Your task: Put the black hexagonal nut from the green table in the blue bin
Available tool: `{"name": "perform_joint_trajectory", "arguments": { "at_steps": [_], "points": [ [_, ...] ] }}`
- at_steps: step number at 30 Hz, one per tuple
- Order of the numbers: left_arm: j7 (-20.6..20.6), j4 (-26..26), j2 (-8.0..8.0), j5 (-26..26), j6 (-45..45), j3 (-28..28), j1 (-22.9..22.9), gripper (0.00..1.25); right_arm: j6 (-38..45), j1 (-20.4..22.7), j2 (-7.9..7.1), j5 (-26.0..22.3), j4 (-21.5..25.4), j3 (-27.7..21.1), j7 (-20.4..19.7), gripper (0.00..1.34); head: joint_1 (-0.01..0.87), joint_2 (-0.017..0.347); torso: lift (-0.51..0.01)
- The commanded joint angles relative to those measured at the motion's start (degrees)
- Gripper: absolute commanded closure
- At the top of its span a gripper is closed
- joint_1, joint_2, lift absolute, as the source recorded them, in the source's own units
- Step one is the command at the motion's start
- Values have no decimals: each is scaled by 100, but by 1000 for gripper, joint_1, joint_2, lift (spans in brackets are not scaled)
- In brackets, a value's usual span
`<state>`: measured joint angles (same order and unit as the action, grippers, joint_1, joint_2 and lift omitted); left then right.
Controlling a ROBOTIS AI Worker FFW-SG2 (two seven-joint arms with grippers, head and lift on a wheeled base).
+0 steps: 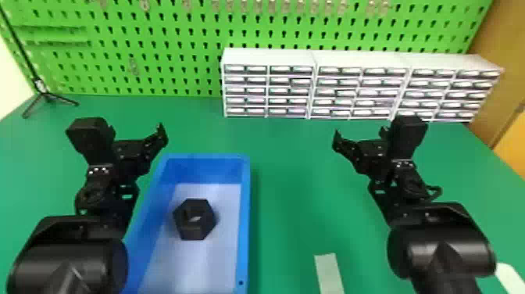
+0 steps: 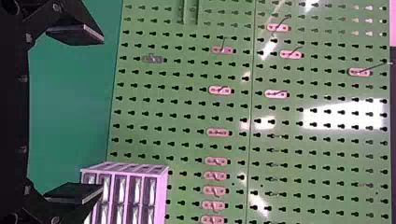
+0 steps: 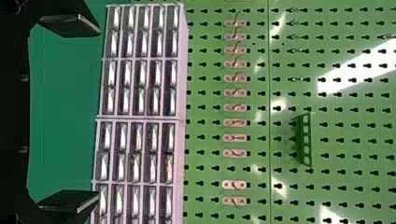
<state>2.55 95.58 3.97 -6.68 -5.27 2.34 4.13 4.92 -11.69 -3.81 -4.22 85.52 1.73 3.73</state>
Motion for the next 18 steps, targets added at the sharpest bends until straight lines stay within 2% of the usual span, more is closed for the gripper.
{"name": "perform_joint_trajectory", "arguments": {
  "at_steps": [1, 18],
  "points": [
    [0, -4, -1, 0, 0, 3, -9, 162, 0, 0, 3, -9, 0, -6, 5, 79, 686, 28, -96],
    [0, 5, -1, -18, 0, -6, -18, 162, 0, 0, 21, -9, 0, -15, -3, 79, 686, 28, -96]
  ]
}}
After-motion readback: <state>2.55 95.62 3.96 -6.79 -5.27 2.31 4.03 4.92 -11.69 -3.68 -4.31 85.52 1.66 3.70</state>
